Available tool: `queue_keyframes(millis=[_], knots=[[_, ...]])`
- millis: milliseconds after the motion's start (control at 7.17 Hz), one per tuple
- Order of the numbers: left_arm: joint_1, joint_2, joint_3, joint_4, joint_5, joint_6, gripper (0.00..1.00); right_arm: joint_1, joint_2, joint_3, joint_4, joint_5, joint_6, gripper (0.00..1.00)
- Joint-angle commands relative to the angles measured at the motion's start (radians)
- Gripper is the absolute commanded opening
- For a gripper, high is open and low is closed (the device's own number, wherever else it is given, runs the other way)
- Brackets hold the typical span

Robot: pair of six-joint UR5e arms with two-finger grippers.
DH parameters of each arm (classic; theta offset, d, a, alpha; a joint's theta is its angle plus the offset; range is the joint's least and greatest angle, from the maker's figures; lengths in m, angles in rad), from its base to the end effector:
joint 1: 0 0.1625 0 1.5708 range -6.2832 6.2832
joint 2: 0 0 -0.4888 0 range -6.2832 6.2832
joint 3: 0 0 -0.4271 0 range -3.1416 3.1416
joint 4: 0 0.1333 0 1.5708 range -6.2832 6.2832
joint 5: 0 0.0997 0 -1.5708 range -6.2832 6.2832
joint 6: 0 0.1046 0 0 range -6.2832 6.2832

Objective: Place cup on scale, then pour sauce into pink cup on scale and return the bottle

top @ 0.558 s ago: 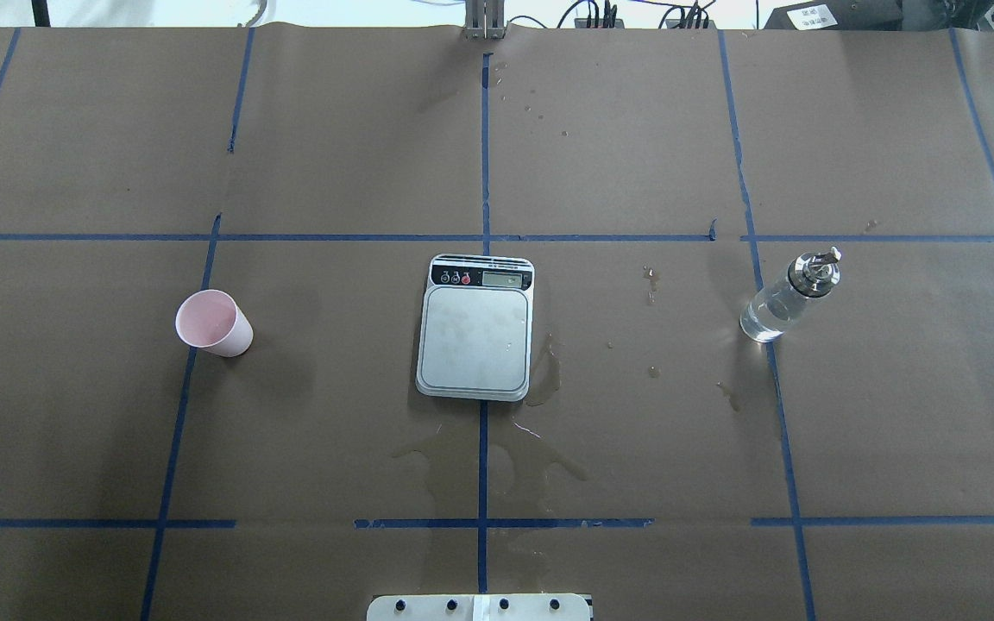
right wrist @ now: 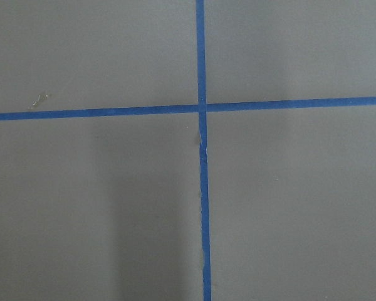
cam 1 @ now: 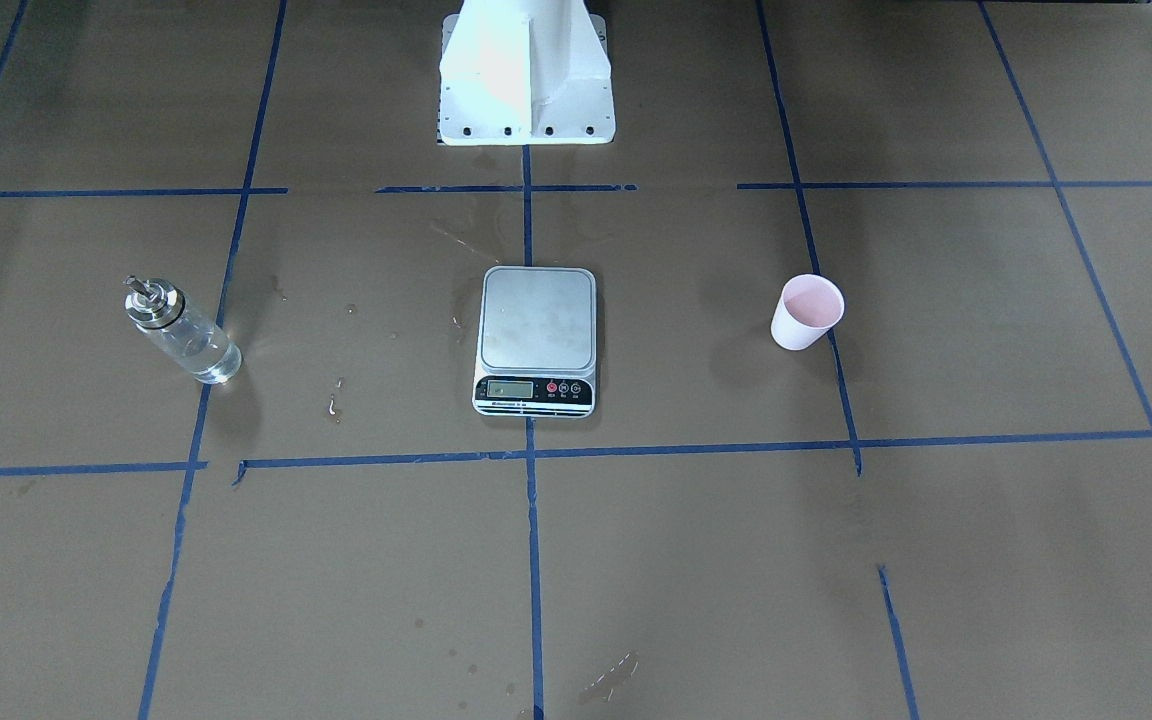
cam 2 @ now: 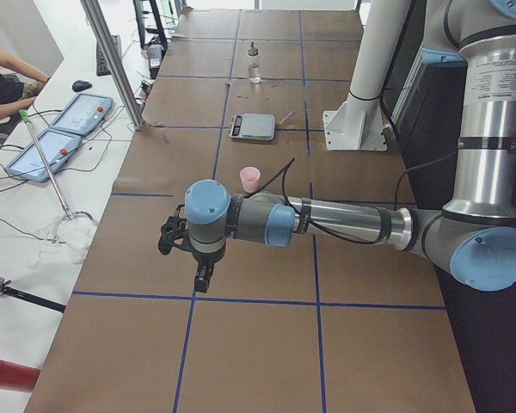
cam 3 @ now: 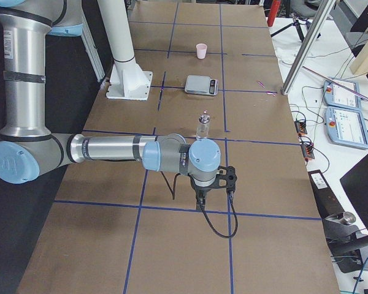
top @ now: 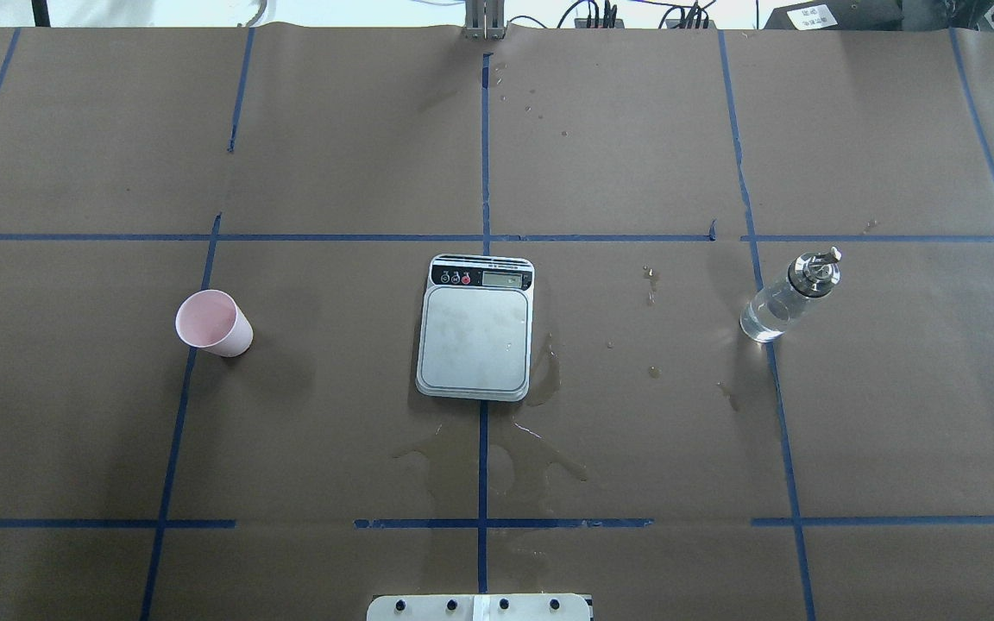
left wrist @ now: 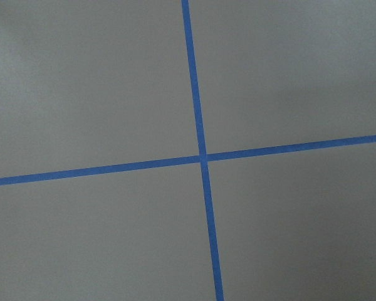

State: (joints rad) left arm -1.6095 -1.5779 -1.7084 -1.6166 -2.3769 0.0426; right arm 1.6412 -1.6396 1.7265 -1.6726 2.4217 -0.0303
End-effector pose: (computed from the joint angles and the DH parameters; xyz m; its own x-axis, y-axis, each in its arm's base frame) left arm -0.0786 -0.5351 0.6419 0.6981 0.1514 -0.6998 0.0083 0.9756 0.2194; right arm 0.0890 -0.4855 0.6835 0.6587 0.0273 0.7519 -0.0504 0.9987 0.0079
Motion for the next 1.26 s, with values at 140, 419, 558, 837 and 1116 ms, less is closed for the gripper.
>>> queue_keyframes(millis=[140, 419, 558, 837, 1116], knots=[[0.077, -0.024, -0.121, -0.099, -0.007, -0.003, 1.0, -0.011, 0.035, 0.013, 0.001, 0.002, 0.003, 1.0], [0.205, -0.052, -0.175, -0.103, -0.037, -0.007, 1.0, -0.038, 0.092, 0.011, -0.003, -0.001, 0.001, 1.0], [0.238, -0.059, -0.169, -0.109, -0.074, -0.124, 1.0, -0.038, 0.092, 0.004, -0.001, -0.003, 0.0, 1.0], [0.4, -0.115, -0.185, -0.162, -0.065, -0.518, 1.0, -0.047, 0.087, -0.012, 0.001, 0.0, 0.003, 1.0], [0.547, -0.114, -0.192, -0.26, 0.109, -0.901, 1.0, -0.058, 0.09, -0.005, 0.002, 0.0, 0.004, 1.0]])
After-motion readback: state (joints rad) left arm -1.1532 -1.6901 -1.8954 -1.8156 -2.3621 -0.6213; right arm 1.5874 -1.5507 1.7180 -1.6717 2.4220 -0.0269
